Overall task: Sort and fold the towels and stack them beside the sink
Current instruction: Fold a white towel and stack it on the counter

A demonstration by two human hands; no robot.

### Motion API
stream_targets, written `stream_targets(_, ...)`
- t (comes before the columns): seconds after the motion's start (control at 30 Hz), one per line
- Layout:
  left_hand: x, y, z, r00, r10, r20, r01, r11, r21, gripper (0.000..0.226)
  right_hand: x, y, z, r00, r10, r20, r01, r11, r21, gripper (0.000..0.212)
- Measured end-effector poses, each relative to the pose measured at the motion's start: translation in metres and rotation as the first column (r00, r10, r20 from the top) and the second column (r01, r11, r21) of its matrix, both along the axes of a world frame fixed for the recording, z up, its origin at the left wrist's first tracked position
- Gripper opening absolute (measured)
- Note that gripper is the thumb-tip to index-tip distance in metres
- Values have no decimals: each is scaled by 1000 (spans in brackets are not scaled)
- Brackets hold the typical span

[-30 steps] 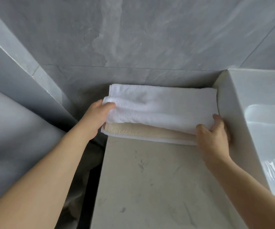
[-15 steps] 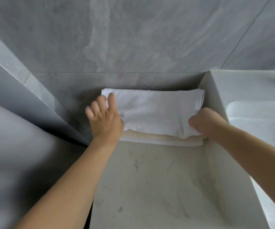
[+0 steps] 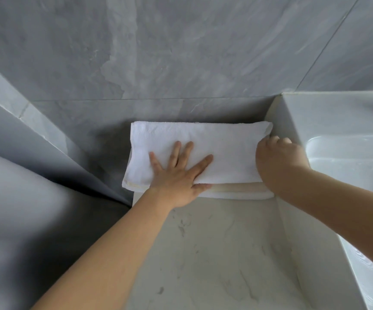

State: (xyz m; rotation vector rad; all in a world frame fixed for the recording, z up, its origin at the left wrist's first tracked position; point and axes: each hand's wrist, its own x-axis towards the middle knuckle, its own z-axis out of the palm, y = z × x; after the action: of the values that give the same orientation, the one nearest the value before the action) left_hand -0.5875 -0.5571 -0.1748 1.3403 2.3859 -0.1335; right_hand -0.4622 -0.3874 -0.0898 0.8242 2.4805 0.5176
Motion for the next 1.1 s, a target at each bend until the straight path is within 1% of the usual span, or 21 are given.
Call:
stream_targets(0.03,-1,1,3,999,12,53,-11,1000,-22,73,-5,0,2,1000,6,25,-6,999,38,54)
stream_targets(0.07,-4,2,7,991,44,129,-38,998,-45,77,-11,1,3,1000,-7,-6,7,998,57,54)
stream_targets(0.1,-8,4,14,974,89,207,-79,995,-53,77,-18,-1,2,997,-21,-69,24,998,49,54)
stream_targets(0.13,-14,7,20,958,134,254,-129,991,-38,73,-24,-3,-3,983,-7,-182,11,1000,22,56)
stream_targets(0.17,-19,11,25,952,172,253,-180,984,10,67,-30,-7,-11,954,33,-299,-35,999,-2,60)
stream_targets(0.2,-24,15,28,960,197,197,-219,971,97,60,-35,-13,-22,916,75,-395,-98,994,-38,65)
stream_targets(0.23,-29,19,27,969,220,109,-238,952,190,56,-39,-16,-36,897,99,-430,-157,982,-102,67)
stream_targets(0.27,-33,20,24,970,239,31,-240,940,244,54,-40,-15,-50,893,84,-442,-186,963,-193,66)
stream_targets(0.3,-36,20,18,970,244,-20,-232,942,244,55,-37,-12,-65,903,25,-429,-166,941,-295,65)
stream_targets(0.33,-38,18,11,969,240,-51,-225,952,207,56,-33,-5,-78,906,-30,-421,-136,924,-358,65)
stream_targets(0.37,-39,15,2,968,239,-77,-224,961,164,58,-27,4,-89,897,-59,-438,-120,921,-371,68)
stream_targets(0.43,-39,9,-12,957,262,-128,-241,958,156,64,-21,17,-101,876,-39,-481,-140,933,-331,72)
stream_targets(0.53,-36,9,-18,924,339,-176,-297,927,227,71,-21,23,-106,853,-12,-521,-177,933,-312,70)
stream_targets(0.6,-35,10,-19,907,374,-194,-331,918,220,74,-23,22,-107,839,-16,-544,-181,934,-307,68)
stream_targets(0.8,-36,14,-18,909,377,-176,-344,919,194,74,-22,20,-111,822,-14,-569,-160,953,-255,64)
stream_targets(0.93,-37,13,-21,908,374,-190,-330,916,227,76,-23,19,-111,826,-7,-564,-156,958,-241,64)
stream_targets(1.1,-35,16,-22,898,385,-212,-340,914,220,76,-22,19,-114,836,1,-549,-159,958,-240,65)
